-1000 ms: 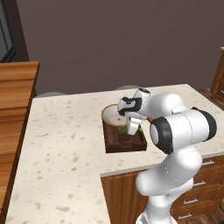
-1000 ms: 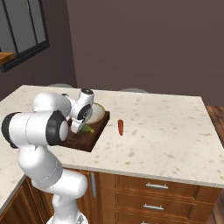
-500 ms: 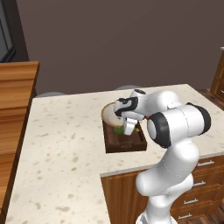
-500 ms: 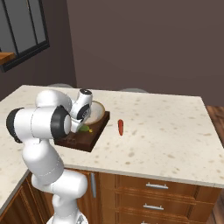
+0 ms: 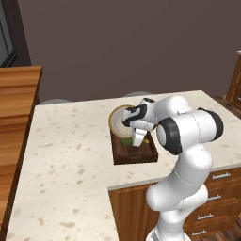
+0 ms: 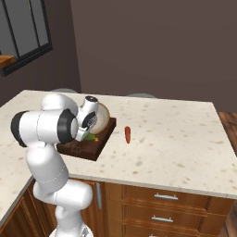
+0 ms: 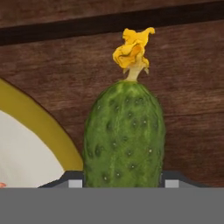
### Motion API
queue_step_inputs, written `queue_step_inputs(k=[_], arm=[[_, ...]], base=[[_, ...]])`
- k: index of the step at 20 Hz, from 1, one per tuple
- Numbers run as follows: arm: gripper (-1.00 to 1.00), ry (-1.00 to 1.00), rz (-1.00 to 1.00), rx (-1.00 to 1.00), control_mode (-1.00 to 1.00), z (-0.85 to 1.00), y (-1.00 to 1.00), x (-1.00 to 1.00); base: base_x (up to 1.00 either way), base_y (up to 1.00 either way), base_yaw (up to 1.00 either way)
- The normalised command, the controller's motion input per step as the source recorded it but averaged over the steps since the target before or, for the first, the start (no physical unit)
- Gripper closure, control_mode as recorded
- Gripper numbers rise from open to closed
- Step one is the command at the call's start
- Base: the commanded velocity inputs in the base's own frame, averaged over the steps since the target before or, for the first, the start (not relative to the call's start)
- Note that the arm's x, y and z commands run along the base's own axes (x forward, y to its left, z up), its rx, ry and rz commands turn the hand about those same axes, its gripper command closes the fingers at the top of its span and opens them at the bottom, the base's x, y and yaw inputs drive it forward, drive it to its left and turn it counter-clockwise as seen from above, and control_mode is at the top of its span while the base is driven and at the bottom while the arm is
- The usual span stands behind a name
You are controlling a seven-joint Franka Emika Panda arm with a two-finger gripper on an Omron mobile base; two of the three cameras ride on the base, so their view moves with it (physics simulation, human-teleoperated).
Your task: Place the two vegetables and bowl onto the tray for setting up a vegetable dip station.
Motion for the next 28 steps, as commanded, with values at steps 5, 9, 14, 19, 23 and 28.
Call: queue_step_inputs(k=[5, 9, 14, 19, 23, 28], arm=[[1.00, 0.00, 0.00, 0.00, -1.00, -0.06, 0.00, 0.00], [1.00, 0.00, 0.01, 0.00, -1.00, -0.02, -0.01, 0.00], [-1.00, 0.00, 0.00, 0.00, -1.00, -0.03, 0.00, 0.00], [-1.00, 0.00, 0.00, 0.00, -1.00, -0.05, -0.01, 0.00], [-1.00, 0.00, 0.00, 0.00, -1.00, -0.03, -0.01, 0.00], [-1.00, 0.00, 0.00, 0.00, -1.00, 0.00, 0.00, 0.00]], base=[[0.00, 0.00, 0.00], [0.00, 0.00, 0.00], [0.00, 0.00, 0.00], [0.00, 0.00, 0.00], [0.00, 0.00, 0.00], [0.00, 0.00, 0.00]])
